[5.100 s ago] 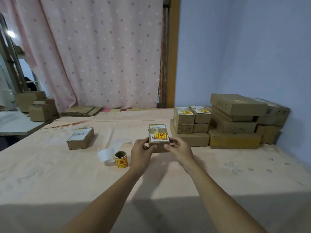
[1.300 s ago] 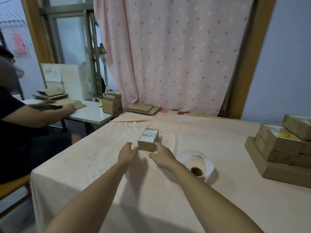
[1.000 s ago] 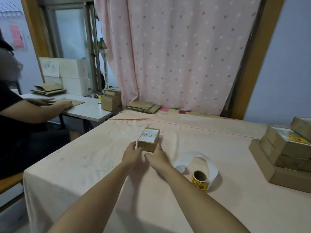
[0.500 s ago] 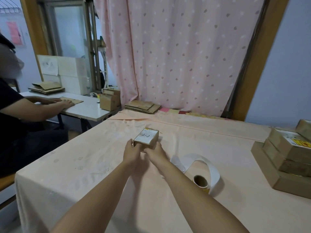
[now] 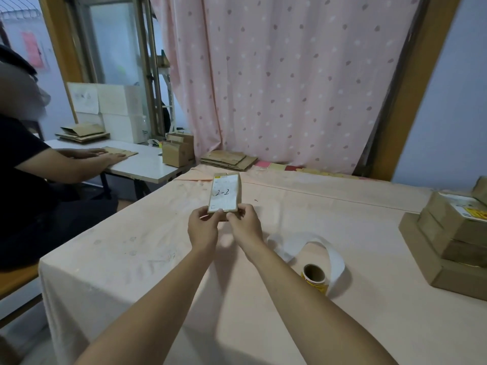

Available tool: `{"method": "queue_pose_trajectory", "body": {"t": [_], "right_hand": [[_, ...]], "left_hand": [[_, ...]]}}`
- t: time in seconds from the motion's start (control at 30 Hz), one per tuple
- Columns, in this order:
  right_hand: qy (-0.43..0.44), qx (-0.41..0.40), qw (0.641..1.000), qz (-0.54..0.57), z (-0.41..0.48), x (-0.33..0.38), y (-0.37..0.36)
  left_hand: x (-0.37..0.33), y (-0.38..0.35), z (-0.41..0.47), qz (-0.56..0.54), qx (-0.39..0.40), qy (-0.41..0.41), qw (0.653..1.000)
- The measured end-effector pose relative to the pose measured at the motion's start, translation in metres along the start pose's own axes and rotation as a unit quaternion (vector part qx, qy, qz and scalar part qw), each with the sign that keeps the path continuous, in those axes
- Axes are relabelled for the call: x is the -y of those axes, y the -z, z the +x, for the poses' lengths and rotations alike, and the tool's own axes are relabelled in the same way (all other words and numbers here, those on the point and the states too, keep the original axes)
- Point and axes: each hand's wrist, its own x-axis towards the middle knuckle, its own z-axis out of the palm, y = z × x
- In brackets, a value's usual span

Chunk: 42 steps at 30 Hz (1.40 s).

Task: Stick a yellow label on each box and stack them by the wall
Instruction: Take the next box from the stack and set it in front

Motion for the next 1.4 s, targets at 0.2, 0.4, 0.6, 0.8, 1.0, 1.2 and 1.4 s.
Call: {"method": "queue_pose_trajectory", "body": {"t": [0.2, 0.4, 0.6, 0.8, 1.0, 1.2, 1.4], "right_hand": [[0.051, -0.032, 0.998, 0.006, -0.021, 0.019, 0.045], [0.098, -0.094, 0.991, 0.015, -0.052, 0.029, 0.114], [0.097, -0.162, 0.982, -0.005, -0.095, 0.017, 0.197], [0.082, -0.256, 0.963, -0.014, -0.139, -0.013, 0.269], [0.051, -0.298, 0.953, -0.011, -0.172, -0.06, 0.307], [0.018, -0.318, 0.948, -0.017, -0.191, -0.102, 0.312], [0.006, -0.296, 0.954, -0.038, -0.181, -0.118, 0.314]], "left_hand": [[-0.033, -0.015, -0.034, -0.035, -0.012, -0.014, 0.999], [-0.055, -0.045, -0.09, -0.049, 0.038, -0.042, 0.997], [-0.06, -0.088, -0.158, -0.033, 0.11, -0.08, 0.99], [-0.042, -0.132, -0.237, -0.015, 0.181, -0.079, 0.98], [-0.005, -0.148, -0.292, 0.027, 0.23, -0.109, 0.967], [0.024, -0.141, -0.313, 0.078, 0.285, -0.134, 0.946], [0.037, -0.141, -0.307, 0.08, 0.325, -0.123, 0.934]]}}
